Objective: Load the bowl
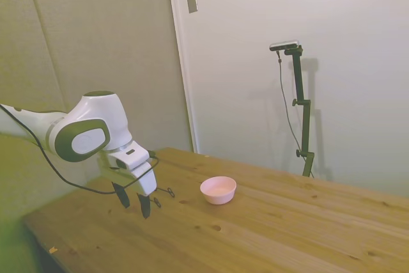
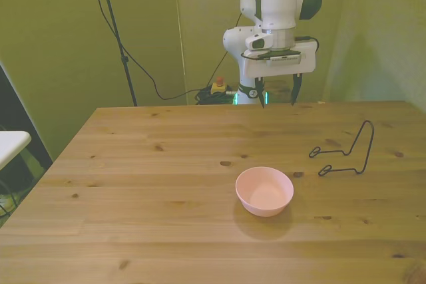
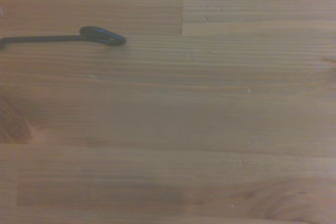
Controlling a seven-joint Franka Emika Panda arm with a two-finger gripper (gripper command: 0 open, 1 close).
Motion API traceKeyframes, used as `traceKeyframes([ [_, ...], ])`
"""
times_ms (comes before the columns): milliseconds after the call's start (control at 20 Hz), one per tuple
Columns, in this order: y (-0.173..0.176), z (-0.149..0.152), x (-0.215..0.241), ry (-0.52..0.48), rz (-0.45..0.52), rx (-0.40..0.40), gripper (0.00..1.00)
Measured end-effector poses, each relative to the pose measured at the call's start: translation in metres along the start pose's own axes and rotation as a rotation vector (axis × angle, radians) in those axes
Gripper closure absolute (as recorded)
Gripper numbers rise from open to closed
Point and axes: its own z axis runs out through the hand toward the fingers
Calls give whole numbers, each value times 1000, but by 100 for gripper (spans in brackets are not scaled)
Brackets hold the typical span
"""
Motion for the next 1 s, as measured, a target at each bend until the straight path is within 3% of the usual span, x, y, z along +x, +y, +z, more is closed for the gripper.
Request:
traceKeyframes([
  [150,-1,-2,1,7,-7,-4,0],
  [450,-3,-69,66,147,12,2,0],
  [600,-17,-85,101,172,28,22,0],
  [1000,-84,-54,163,176,36,-6,0],
])
